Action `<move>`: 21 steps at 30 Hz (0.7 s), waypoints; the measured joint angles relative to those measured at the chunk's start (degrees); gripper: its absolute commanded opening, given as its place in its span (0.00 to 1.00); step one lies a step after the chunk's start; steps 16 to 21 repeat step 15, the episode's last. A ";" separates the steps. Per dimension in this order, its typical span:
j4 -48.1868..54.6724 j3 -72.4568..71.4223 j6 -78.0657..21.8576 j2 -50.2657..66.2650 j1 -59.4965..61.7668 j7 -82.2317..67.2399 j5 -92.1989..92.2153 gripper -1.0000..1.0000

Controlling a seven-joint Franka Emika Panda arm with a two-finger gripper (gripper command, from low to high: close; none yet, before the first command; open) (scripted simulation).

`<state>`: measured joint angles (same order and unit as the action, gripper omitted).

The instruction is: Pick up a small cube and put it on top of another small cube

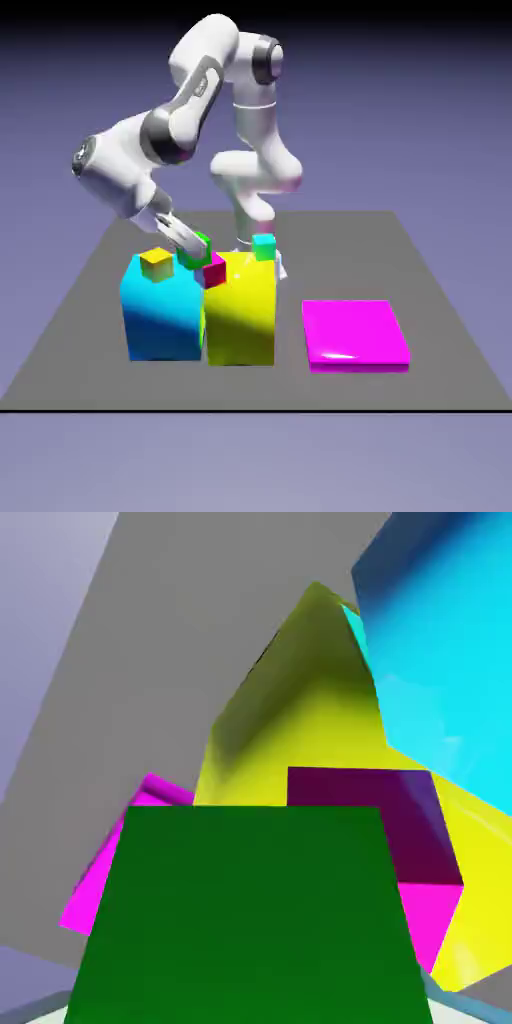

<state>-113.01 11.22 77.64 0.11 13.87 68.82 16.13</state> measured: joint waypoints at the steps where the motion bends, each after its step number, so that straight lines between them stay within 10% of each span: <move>1: 0.01 -0.10 -0.11 -0.08 -0.09 -0.03 -0.11 0.00; 7: -10.36 -1.15 8.62 -1.92 -0.56 -0.71 0.40 0.00; 8: -11.25 -1.24 9.37 -2.08 -0.88 -0.77 0.44 1.00; 21: -0.88 -0.26 0.62 -0.24 0.37 -0.11 -0.16 1.00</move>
